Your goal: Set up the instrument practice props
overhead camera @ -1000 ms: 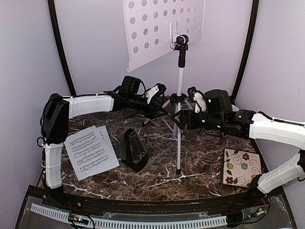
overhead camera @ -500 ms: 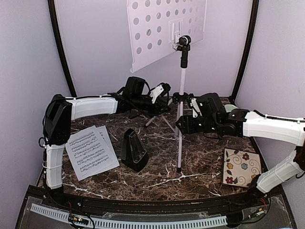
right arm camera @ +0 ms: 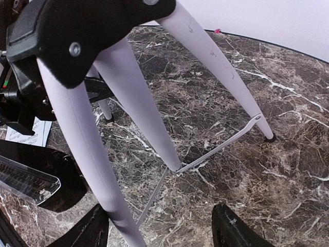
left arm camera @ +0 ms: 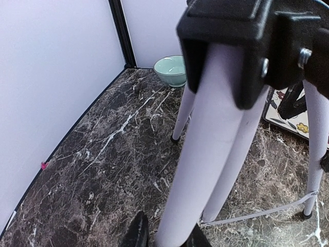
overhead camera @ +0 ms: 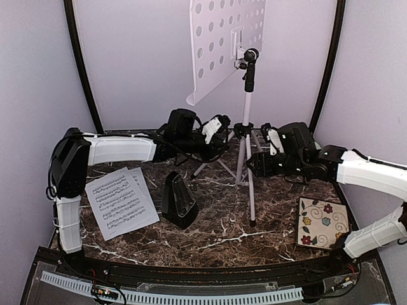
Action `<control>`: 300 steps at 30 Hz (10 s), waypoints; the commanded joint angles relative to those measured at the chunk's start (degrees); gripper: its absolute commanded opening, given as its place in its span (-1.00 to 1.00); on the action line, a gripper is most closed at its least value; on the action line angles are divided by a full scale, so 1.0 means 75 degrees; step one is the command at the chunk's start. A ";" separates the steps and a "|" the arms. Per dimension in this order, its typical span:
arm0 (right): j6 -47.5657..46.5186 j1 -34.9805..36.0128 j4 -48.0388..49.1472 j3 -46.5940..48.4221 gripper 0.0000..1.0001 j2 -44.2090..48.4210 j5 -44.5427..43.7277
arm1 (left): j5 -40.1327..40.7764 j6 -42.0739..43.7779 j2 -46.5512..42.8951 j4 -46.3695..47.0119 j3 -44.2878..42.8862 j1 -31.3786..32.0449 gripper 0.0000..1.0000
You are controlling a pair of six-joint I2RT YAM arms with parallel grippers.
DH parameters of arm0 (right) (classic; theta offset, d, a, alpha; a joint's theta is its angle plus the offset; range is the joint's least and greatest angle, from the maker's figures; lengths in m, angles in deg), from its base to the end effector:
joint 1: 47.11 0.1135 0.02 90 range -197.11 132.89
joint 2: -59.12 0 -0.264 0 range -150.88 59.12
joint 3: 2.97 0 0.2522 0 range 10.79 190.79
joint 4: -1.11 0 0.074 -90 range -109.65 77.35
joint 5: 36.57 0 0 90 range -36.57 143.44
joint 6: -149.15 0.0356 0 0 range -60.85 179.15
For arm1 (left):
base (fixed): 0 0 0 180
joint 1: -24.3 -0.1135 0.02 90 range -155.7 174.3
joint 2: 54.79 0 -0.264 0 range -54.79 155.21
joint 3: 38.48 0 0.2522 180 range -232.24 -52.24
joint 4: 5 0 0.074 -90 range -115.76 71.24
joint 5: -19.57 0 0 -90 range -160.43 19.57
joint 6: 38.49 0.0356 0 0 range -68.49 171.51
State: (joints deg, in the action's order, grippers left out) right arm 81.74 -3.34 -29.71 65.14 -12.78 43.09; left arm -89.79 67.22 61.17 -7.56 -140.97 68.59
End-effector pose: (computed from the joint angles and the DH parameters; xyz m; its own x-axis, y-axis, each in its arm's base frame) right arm 0.2062 0.1886 0.2858 -0.5991 -0.0506 -0.7991 -0.3723 0.9012 0.2220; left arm 0.3384 -0.3466 0.2624 0.0499 0.3082 -0.9500 0.9073 0.3837 0.1721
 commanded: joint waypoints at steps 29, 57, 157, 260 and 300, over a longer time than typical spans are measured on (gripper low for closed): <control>-0.0976 -0.0352 0.0959 -0.0324 -0.55 -0.0433 -0.0742 | 0.3918 -0.1425 -0.1026 0.0109 0.0931 0.1038 -1.00; -0.4320 -0.3039 0.1861 -0.0307 -1.00 -0.0894 0.1722 | 0.4653 -0.0862 -0.0915 -0.0418 0.0585 0.1489 -1.00; -0.5478 -0.3249 0.1146 0.0041 -1.00 -0.1013 0.5297 | -0.1613 0.1738 0.2334 0.1468 -0.3395 -0.0516 -1.00; -0.6052 -0.2051 0.4372 0.0122 -0.20 -0.3962 0.2830 | -0.2050 0.2101 -0.0820 0.0692 0.1832 -0.2061 -0.13; -0.6422 -0.2293 0.4245 0.0707 -0.10 -0.4415 0.3168 | -0.1191 0.2482 0.0891 0.0936 0.0341 -0.1851 -0.56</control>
State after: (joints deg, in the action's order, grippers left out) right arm 33.70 -21.31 -0.66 70.58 -44.84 63.33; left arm -99.89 86.63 68.12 -2.16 -136.75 54.47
